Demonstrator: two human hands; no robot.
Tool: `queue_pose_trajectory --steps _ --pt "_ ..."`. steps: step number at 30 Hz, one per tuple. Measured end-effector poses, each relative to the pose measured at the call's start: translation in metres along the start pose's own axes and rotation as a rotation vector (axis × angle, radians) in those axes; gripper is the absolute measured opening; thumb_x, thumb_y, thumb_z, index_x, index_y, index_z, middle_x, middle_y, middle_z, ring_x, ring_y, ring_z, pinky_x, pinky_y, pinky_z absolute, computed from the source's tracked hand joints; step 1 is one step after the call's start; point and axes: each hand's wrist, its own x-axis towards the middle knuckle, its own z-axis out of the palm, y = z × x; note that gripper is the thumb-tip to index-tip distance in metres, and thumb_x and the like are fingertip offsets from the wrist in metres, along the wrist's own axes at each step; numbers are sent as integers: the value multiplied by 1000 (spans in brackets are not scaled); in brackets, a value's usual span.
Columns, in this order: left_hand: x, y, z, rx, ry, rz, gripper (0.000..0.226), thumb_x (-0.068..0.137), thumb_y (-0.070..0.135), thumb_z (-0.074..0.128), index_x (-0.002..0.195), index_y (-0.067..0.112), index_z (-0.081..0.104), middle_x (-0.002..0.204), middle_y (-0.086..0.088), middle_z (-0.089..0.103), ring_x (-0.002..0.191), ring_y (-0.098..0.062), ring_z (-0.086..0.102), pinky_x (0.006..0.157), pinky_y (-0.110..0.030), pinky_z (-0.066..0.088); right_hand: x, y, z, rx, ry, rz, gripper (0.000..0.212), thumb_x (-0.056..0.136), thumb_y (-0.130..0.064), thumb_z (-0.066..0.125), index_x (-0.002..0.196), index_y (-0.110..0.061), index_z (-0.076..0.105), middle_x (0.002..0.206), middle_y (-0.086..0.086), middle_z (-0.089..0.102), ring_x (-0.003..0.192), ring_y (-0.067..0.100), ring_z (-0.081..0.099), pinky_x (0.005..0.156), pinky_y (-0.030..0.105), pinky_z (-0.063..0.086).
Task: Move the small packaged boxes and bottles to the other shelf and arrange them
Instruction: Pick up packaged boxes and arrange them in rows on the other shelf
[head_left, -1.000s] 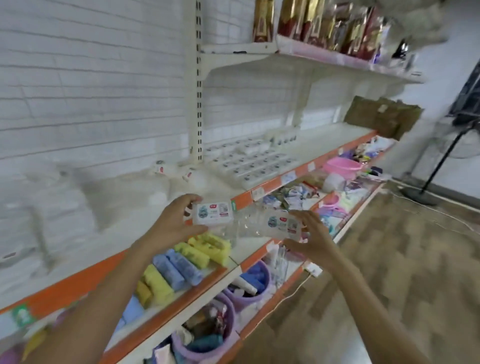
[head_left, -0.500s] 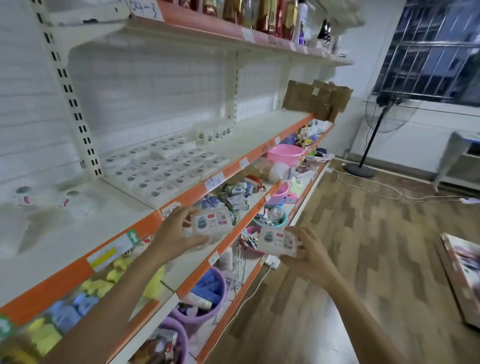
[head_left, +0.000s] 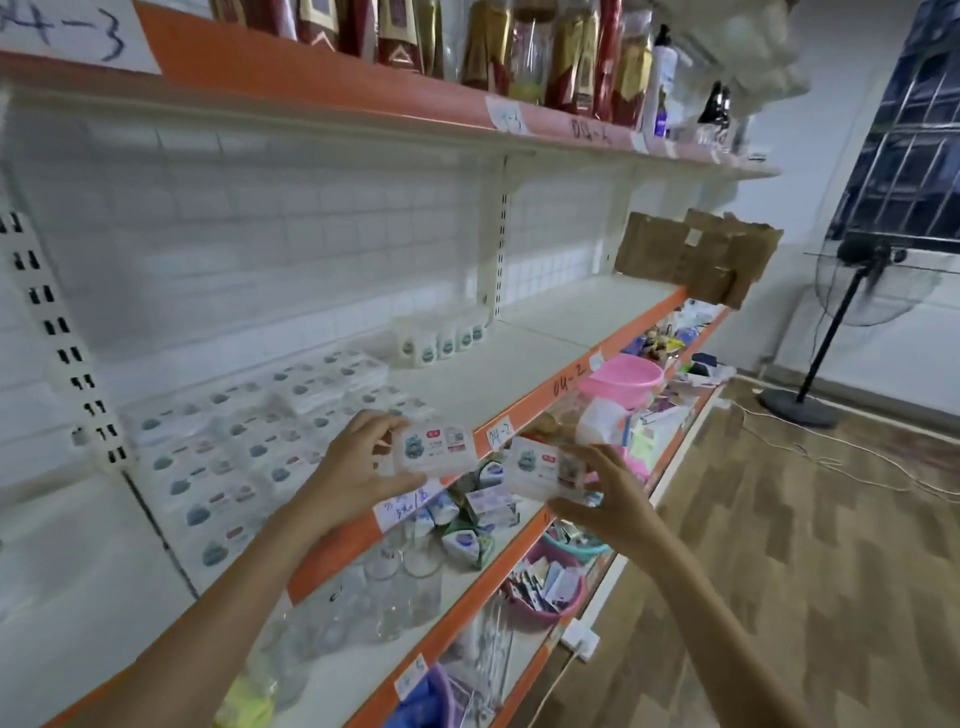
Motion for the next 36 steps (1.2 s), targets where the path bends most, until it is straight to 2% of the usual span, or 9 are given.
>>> queue_pose_trajectory --steps 2,5,8,10,15,20,27,31,36 --pt "16 -7 -5 24 13 -24 67 62 29 83 120 21 53 115 5 43 101 -8 50 91 -21 42 30 1 3 15 -3 -65 67 70 -19 80 129 -17 50 119 -1 45 106 18 53 88 38 53" --pt "38 -22 -18 91 47 -74 64 67 26 82 123 22 52 116 5 44 103 -8 50 91 -20 41 79 -1 10 31 -24 -150 65 71 -20 80 128 -16 51 115 -4 44 100 15 53 85 27 52" --pt "52 -37 -34 127 129 -158 63 68 26 80 125 20 52 117 4 45 104 -9 51 89 -15 39 133 -9 24 40 -114 -231 64 74 -25 78 130 -19 49 117 -8 40 101 10 49 80 11 42" --pt "57 -44 -42 147 177 -213 63 69 27 79 125 23 51 115 3 45 103 -9 51 89 -16 39 169 -17 38 82 -179 -292 62 74 -25 78 129 -20 49 116 -9 39 101 8 48 80 8 38" --pt "58 -59 -61 182 302 -380 64 71 23 78 128 19 49 114 1 44 104 -12 51 90 -18 38 240 -41 80 163 -371 -459 64 73 -26 78 129 -20 49 117 -7 41 105 9 46 85 13 39" --pt "33 -71 -80 177 497 -582 63 71 21 78 127 22 50 117 0 46 105 -17 53 95 -28 43 279 -63 123 155 -566 -641 64 71 -26 80 127 -15 51 117 -1 39 109 16 45 96 30 43" --pt "-20 -77 -101 93 880 -814 59 70 7 78 124 7 53 120 -4 52 103 -20 55 84 -28 42 292 -116 179 116 -828 -830 69 78 -28 73 137 -11 40 126 1 33 118 15 40 97 18 35" --pt "-28 -81 -113 93 870 -872 61 71 3 76 126 6 50 128 -8 49 108 -19 52 88 -27 41 287 -149 203 -11 -896 -899 66 84 -33 66 138 -7 38 131 7 32 121 22 39 102 30 37" --pt "-26 -94 -128 76 803 -921 63 71 -1 75 128 6 50 127 -8 48 110 -18 48 94 -28 40 285 -163 227 -272 -762 -998 60 88 -47 52 134 -11 41 136 7 36 125 25 33 105 37 32"
